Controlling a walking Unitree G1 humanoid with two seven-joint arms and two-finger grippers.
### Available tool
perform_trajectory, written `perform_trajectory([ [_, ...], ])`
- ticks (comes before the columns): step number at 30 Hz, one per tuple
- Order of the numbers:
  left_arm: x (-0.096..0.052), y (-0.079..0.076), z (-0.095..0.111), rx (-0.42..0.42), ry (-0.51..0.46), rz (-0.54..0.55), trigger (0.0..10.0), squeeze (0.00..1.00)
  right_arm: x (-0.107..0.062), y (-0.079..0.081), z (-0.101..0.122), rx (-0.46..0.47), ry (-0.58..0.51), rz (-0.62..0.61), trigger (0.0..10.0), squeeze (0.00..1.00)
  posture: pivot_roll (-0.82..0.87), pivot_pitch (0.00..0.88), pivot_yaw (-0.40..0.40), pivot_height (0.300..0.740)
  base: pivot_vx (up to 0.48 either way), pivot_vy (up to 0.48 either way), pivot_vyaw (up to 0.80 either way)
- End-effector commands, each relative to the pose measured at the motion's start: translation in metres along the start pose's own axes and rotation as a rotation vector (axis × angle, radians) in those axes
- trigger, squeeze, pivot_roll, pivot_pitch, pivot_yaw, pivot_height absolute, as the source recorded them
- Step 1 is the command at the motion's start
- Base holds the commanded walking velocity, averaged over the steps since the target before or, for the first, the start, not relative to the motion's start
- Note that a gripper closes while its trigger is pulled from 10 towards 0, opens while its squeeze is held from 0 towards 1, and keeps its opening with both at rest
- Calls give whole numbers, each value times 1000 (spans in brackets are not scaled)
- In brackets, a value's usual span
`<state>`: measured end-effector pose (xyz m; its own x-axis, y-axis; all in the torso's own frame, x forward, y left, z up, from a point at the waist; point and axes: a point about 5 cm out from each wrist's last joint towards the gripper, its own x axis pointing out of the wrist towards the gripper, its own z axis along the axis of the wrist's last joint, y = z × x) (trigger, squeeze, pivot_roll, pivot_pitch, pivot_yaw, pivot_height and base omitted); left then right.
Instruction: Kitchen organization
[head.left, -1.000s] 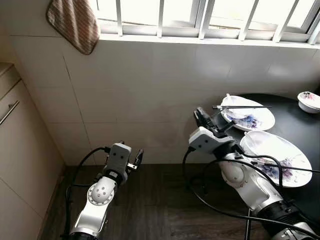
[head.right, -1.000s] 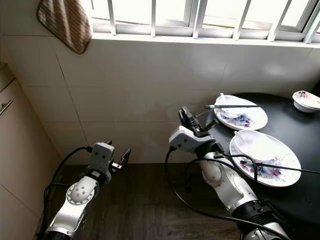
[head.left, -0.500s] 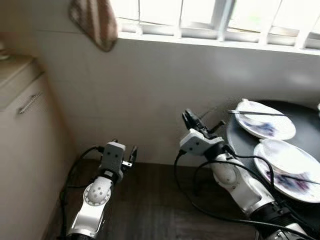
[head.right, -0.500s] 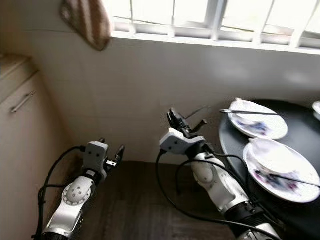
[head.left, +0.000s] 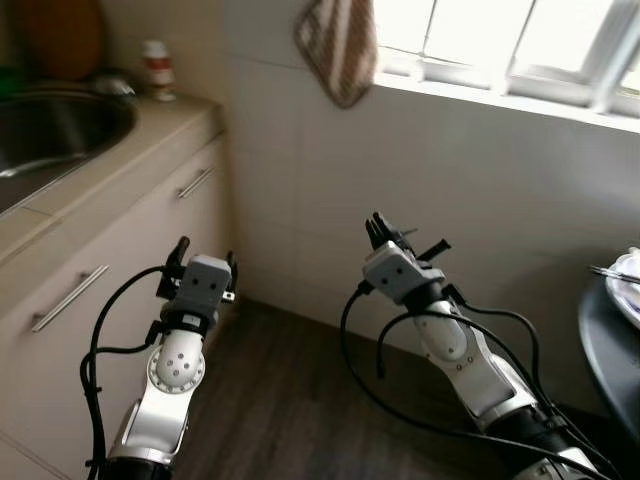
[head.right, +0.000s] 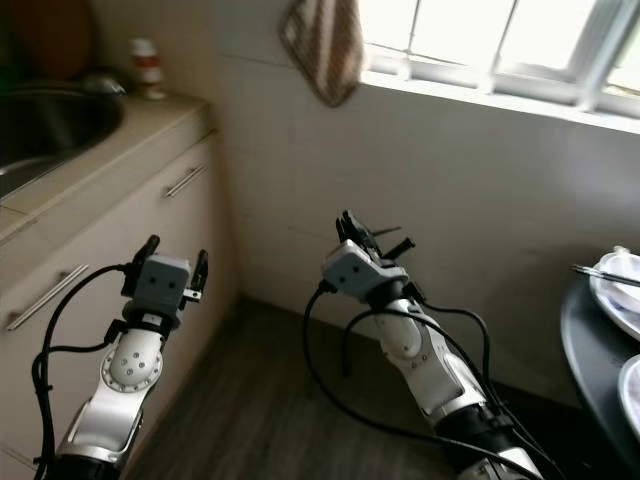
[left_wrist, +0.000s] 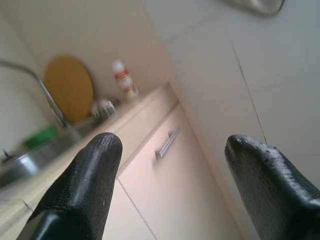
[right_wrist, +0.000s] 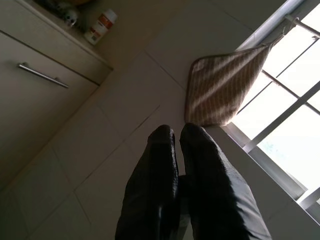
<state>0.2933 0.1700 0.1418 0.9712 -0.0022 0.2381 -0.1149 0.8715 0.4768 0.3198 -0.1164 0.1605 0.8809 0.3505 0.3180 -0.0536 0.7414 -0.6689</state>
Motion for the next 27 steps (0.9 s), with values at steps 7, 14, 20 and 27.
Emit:
perform_trajectory([
  [7, 8, 3, 31, -35, -124, -23, 10000, 0, 9, -26, 4, 129, 13, -168, 10000, 94, 49, 0, -56, 740, 0, 0, 678],
  [14, 10, 2, 43, -27, -174, -85, 10000, 0, 8, -27, -1, 177, 53, -182, 10000, 71, 52, 0, -51, 740, 0, 0, 0],
  [20, 11, 10, 50, -40, -206, -91, 10000, 0, 12, -24, -2, 192, 108, -220, 10000, 67, 56, 0, -51, 740, 0, 0, 0],
  [27, 25, 31, 88, -40, -353, 3, 10000, 0, 31, -44, 31, 237, -58, -293, 10000, 59, 62, 0, -50, 740, 228, 0, 0],
])
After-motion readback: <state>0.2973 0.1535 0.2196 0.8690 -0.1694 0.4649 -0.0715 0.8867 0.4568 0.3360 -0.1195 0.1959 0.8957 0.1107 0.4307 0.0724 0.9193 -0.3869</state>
